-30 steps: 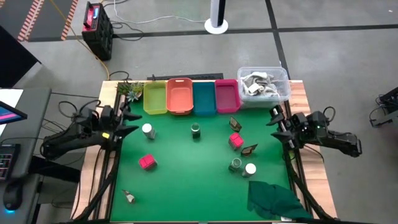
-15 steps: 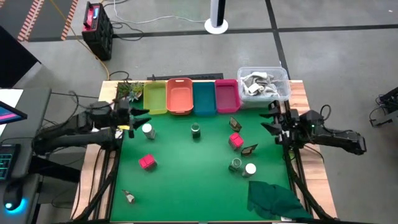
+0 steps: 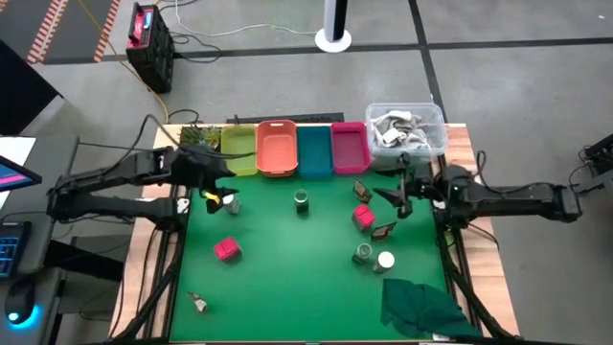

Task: Sort spices by type
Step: Put the left white seasoning bottle into the yellow bin

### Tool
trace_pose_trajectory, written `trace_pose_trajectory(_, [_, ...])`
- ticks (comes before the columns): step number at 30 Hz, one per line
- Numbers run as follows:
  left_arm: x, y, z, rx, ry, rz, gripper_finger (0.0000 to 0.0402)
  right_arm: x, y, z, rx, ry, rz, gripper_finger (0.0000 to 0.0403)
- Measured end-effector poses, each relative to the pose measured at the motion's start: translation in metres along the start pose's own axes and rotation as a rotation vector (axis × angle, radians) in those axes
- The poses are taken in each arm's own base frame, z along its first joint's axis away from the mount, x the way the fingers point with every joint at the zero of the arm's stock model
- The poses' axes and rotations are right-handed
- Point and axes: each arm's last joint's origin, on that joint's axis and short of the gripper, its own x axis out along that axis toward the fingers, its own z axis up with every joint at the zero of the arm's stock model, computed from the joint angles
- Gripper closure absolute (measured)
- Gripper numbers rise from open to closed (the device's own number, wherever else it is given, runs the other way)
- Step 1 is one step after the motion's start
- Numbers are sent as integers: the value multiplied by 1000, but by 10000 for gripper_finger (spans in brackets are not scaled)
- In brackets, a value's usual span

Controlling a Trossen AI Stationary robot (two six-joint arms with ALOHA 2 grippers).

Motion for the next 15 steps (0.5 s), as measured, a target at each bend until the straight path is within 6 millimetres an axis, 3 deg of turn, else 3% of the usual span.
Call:
trace_pose_trajectory(8, [24,-1,-11,91,334,-8,148,35,-9,23,-52,65,-74,64])
trace_pose_trajectory(15, [45,-1,-11,106,453,20,148,61,-16,13,-21,163,-106,76])
